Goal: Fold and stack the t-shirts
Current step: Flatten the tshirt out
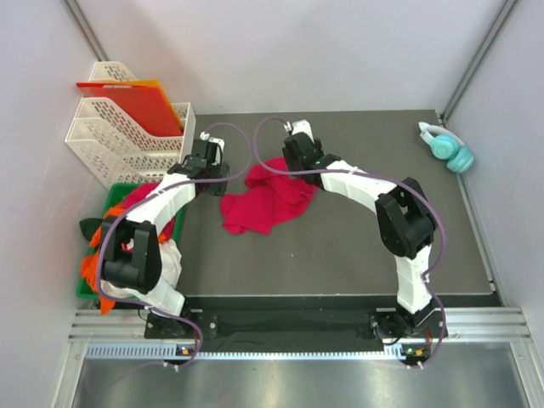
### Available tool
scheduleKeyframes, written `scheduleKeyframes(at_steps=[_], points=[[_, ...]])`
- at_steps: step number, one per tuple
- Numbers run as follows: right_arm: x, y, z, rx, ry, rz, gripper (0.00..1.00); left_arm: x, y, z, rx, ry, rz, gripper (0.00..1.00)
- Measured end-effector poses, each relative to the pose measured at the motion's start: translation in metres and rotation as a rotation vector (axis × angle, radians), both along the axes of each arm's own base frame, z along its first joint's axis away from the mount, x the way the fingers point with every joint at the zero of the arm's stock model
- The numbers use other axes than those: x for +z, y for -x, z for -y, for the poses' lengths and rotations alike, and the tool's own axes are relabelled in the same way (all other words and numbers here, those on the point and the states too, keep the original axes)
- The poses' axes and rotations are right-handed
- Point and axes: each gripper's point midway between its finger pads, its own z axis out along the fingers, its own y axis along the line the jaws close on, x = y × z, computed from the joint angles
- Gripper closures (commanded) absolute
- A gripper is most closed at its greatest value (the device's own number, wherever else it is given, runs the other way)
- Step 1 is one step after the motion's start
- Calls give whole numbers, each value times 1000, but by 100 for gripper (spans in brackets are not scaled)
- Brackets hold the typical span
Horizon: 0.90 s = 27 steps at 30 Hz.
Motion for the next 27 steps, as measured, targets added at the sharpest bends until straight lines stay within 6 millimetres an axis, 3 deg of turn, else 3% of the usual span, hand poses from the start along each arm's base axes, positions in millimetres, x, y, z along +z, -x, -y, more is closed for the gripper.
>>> scheduleKeyframes(at_steps=[5, 11, 17, 20, 21, 22, 27], points=[[-5, 3, 9, -22, 41, -11, 36, 0, 0, 1, -2, 2, 1, 27], [-10, 1, 12, -34, 54, -16, 45, -1, 1, 0, -2, 2, -2, 27], [-33, -7, 17, -53, 61, -67, 60, -4, 2, 0, -2, 0, -8, 27], [-39, -12, 23, -69, 54, -91, 79, -4, 3, 0, -1, 0, -9, 27], [-40, -14, 25, -74, 50, -93, 95, -4, 3, 0, -1, 0, -9, 27], [-40, -14, 24, -74, 44, -94, 100, -4, 3, 0, -1, -1, -9, 27], [-38, -16, 25, -84, 30, -95, 100, -4, 3, 0, -1, 0, -9, 27]])
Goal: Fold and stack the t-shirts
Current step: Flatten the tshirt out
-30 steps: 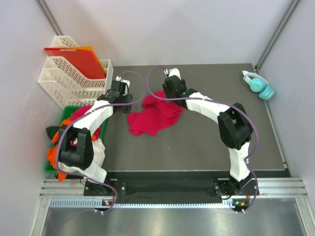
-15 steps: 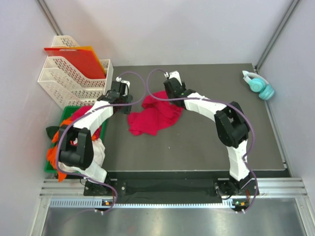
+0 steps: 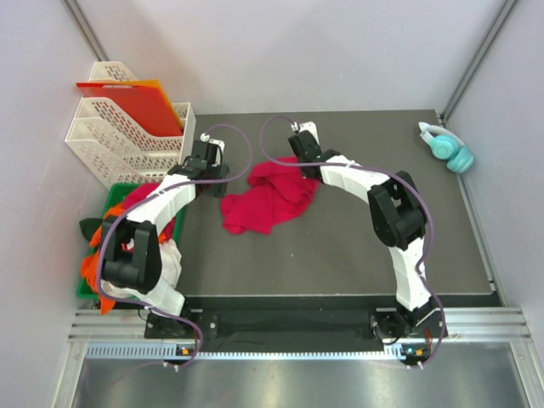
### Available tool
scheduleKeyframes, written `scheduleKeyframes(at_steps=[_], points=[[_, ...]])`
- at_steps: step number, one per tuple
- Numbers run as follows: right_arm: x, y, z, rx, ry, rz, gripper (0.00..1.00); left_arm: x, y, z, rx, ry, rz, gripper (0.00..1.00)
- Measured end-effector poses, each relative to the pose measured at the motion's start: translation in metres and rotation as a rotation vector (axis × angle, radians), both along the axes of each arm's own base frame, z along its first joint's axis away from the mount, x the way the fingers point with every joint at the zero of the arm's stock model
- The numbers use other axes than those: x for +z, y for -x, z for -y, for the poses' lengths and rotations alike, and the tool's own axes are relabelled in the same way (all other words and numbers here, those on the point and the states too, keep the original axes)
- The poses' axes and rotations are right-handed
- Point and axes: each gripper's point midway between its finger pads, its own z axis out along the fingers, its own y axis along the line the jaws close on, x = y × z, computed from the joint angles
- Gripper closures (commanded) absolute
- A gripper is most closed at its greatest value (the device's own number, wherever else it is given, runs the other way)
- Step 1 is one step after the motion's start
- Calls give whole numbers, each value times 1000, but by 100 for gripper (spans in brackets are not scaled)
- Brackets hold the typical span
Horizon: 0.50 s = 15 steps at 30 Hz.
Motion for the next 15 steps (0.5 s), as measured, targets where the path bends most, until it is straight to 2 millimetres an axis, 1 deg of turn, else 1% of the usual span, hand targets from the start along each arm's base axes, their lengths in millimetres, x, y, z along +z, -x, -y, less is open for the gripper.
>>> scheduleKeyframes(at_steps=[5, 7, 8, 10, 11, 13, 15], points=[[5, 0, 2, -9, 3, 10, 100, 0, 0, 0, 0, 0, 0, 28], [16, 2, 5, -14, -2, 26, 100, 0, 0, 0, 1, 2, 0, 28], [25, 4, 8, -17, -3, 34, 100, 0, 0, 0, 3, 4, 0, 28], [52, 7, 12, -26, -19, 74, 100, 0, 0, 2, 4, 12, 0, 28], [74, 8, 15, -34, -39, 112, 100, 0, 0, 3, 3, 19, -1, 29], [112, 12, 20, -48, -72, 179, 100, 0, 0, 6, 2, 34, -3, 30], [154, 18, 29, -68, -108, 257, 100, 1, -4, 10, 2, 55, -1, 30]])
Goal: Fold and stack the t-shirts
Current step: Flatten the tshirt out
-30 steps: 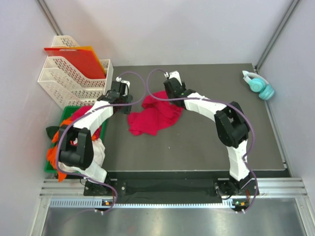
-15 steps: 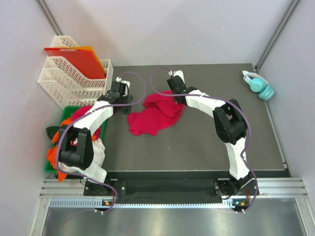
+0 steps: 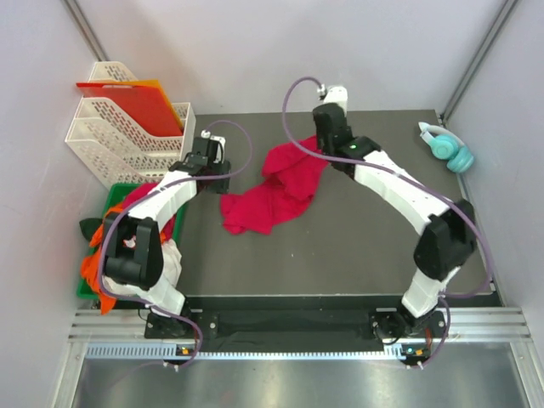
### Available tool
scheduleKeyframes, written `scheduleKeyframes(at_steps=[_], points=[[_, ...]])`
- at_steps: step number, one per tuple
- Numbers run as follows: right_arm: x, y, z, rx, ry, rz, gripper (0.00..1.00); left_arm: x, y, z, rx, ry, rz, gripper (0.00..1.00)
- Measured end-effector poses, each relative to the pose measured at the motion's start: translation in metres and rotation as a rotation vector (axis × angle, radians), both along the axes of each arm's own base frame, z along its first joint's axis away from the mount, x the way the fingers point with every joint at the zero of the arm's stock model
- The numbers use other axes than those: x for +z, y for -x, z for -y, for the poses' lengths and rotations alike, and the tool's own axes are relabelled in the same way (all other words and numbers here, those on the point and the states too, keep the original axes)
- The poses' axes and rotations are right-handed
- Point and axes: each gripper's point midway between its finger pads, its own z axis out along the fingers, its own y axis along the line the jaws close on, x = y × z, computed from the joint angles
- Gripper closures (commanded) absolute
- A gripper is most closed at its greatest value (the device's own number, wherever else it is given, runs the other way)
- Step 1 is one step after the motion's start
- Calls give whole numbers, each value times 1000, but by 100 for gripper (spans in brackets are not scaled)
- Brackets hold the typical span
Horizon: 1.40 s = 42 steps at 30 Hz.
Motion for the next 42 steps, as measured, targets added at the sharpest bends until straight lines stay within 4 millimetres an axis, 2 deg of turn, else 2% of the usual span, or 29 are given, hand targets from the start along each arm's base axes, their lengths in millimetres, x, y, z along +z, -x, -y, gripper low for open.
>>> scheduleKeyframes(at_steps=[2, 4, 6, 8, 10, 13, 15, 18, 26, 29, 35, 42], points=[[43, 10, 13, -28, -36, 81, 100, 1, -8, 6, -3, 22, 2, 31], [75, 20, 25, -52, -61, 140, 100, -1, -16, 13, -6, 50, -6, 31], [96, 30, 36, -73, -73, 176, 100, -6, -24, 20, -11, 76, -26, 32], [104, 38, 44, -90, -74, 192, 100, -16, -30, 28, -13, 103, -57, 34], [101, 44, 52, -106, -56, 181, 100, -25, -35, 35, -13, 125, -88, 34], [83, 54, 62, -125, -14, 139, 100, -38, -36, 46, -27, 152, -126, 34], [70, 61, 68, -133, 14, 106, 100, -41, -30, 54, -42, 160, -149, 34], [60, 72, 78, -145, 44, 77, 100, -39, -23, 77, -101, 171, -151, 34], [52, 88, 91, -171, 39, 71, 100, -30, 26, 140, -303, 166, -143, 34], [48, 89, 91, -173, 38, 63, 100, -30, 32, 148, -334, 164, -140, 34], [41, 89, 90, -176, 34, 55, 100, -40, 39, 147, -355, 141, -162, 35], [33, 91, 91, -176, 39, 40, 100, -60, 55, 167, -420, 110, -209, 36]])
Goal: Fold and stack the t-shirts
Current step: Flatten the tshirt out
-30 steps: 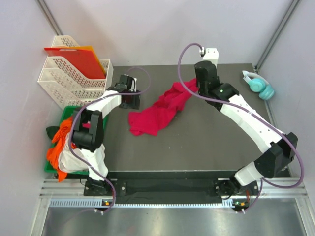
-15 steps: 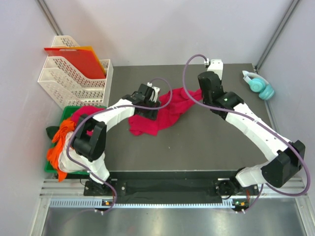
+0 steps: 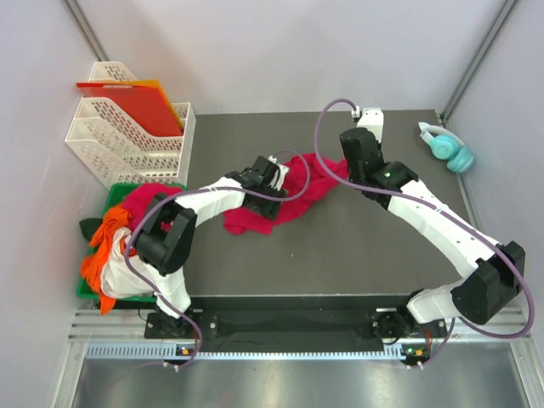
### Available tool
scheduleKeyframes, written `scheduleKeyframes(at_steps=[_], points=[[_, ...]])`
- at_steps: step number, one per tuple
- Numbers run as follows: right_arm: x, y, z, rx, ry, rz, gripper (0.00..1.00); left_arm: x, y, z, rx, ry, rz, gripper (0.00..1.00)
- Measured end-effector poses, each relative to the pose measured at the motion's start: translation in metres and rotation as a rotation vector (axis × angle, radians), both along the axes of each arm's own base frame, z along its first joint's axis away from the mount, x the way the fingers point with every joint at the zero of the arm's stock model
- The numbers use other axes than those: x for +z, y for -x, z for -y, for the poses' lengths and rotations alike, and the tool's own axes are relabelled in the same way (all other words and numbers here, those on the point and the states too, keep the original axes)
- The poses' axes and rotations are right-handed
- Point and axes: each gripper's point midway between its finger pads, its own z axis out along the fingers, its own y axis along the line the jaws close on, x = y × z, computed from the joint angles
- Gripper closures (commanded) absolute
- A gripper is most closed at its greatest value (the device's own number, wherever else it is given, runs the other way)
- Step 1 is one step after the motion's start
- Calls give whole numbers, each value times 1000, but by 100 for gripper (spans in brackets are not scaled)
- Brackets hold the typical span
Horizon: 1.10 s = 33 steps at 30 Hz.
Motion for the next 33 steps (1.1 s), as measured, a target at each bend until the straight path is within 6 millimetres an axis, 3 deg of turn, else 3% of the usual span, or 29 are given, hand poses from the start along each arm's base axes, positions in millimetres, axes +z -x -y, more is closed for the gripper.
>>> scheduleKeyframes(at_steps=[4, 6, 8, 9, 12, 15, 17, 28, 31, 33], points=[[-2, 0, 0, -2, -4, 0, 100, -8, 8, 8, -32, -14, -16, 36], [-5, 0, 0, -1, -2, -6, 100, -13, 10, 10, -38, -27, -22, 42], [-7, 1, 0, 0, 0, -10, 100, -17, 10, 9, -38, -41, -27, 59], [-9, 1, 0, 0, 1, -13, 100, -19, 10, 8, -33, -47, -27, 74], [-12, 2, 0, 1, 4, -19, 100, -22, 9, 5, -29, -64, -24, 91], [-12, 2, 0, 4, 2, -19, 100, -21, 7, 3, -26, -72, -18, 92], [-12, 2, -1, 7, 0, -19, 100, -21, 7, 2, -23, -77, -14, 100], [-12, 1, -3, 16, -8, -19, 100, -18, 2, -3, -7, -105, 5, 100], [-12, 1, -3, 16, -7, -19, 100, -3, -5, -5, 2, -116, 42, 100], [-12, 1, -3, 17, -8, -19, 100, 23, -13, -8, 8, -108, 89, 100]])
